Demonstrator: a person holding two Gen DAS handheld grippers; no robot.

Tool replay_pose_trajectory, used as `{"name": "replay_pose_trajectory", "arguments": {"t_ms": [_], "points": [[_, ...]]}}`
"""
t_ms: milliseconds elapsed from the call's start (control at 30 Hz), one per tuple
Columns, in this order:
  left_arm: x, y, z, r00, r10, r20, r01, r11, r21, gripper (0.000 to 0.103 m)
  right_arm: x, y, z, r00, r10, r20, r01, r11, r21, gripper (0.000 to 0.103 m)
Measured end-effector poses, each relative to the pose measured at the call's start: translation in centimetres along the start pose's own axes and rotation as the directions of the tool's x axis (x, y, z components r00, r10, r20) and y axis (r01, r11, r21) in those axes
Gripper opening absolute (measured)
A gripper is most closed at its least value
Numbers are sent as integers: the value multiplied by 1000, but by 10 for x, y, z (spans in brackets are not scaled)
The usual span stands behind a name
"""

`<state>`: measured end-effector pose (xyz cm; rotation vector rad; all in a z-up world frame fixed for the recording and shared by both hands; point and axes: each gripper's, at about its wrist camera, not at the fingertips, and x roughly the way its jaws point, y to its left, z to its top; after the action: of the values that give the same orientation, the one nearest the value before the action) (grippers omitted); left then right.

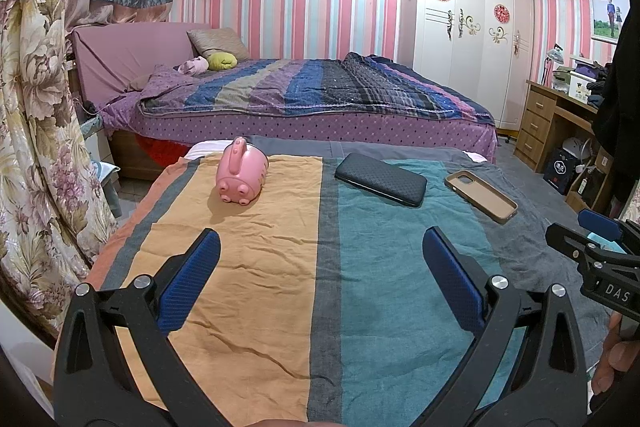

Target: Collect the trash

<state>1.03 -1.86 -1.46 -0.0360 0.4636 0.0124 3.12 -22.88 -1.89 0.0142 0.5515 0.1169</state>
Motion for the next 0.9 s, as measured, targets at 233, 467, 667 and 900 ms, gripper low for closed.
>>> {"name": "replay_pose_trajectory", "arguments": {"t_ms": [233,467,667,900], "points": [[0,0,1,1000,-1,0,1,1000,-2,98,1,0,0,1000,-2,0,2,1000,-2,76],[-1,1,-1,1000,5,-3,-5,1000,-5,98,1,-2,-2,1000,-8,5,8,1000,0,76],[-1,2,0,1000,8,-3,-8,1000,-6,98,1,-1,-2,1000,-8,5,8,1000,1,76],[-2,1,1,1000,8,-2,-8,1000,-8,98,0,-1,-1,1000,-7,10,7,1000,0,76]]}}
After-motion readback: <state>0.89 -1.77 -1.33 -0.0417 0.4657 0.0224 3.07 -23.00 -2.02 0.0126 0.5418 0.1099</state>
